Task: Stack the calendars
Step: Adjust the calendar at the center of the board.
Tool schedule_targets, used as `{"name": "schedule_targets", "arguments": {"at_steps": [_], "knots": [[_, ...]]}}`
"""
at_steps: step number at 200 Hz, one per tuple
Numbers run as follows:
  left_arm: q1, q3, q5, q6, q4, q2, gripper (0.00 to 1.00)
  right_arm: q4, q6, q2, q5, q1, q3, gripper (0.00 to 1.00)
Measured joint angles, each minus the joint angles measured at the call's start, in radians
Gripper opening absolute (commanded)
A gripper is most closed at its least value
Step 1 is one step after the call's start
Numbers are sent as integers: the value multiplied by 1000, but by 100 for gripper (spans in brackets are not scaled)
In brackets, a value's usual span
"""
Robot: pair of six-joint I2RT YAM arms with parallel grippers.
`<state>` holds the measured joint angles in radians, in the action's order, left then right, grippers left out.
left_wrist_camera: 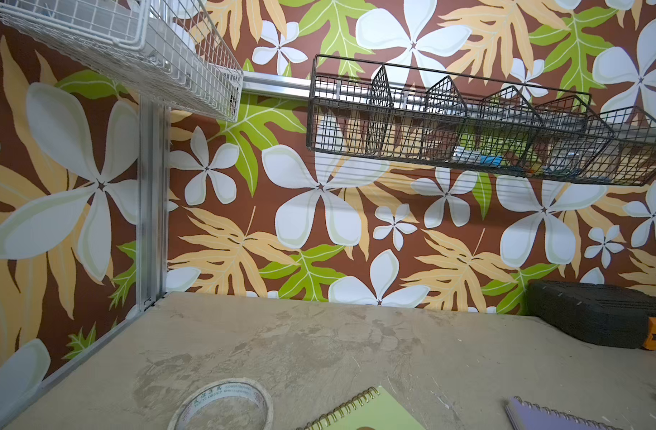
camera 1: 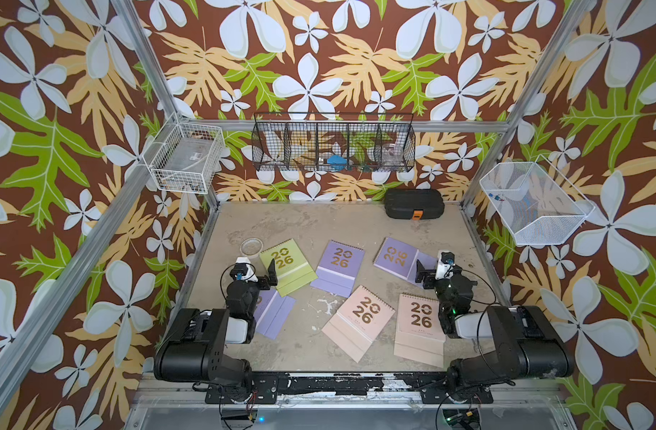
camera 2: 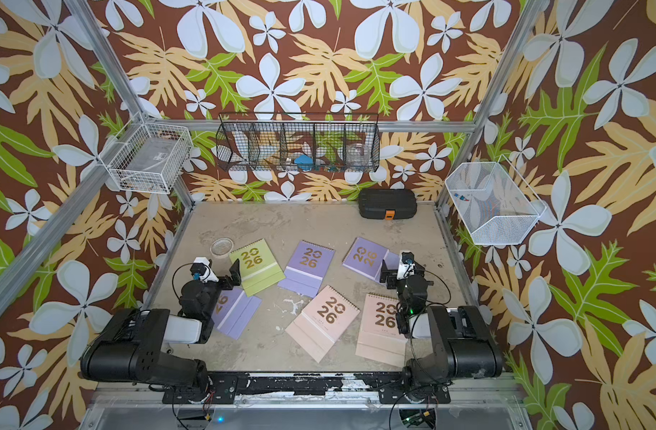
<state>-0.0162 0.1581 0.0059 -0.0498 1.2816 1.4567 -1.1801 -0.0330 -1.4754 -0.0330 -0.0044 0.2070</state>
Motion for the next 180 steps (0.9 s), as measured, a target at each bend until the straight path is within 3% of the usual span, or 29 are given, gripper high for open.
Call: {"name": "schedule_targets", "arguments": {"at_steps": [148,162,180], "knots": [[0,0,-1,2,0,0,100,3,0,2,0,0,0,100],[0,0,-5,2,-2,-2,99,104,0,46,10,0,48,100],[0,5,-44,-8,-20,-17,97,299,-16,102,48,0,221,100]]}}
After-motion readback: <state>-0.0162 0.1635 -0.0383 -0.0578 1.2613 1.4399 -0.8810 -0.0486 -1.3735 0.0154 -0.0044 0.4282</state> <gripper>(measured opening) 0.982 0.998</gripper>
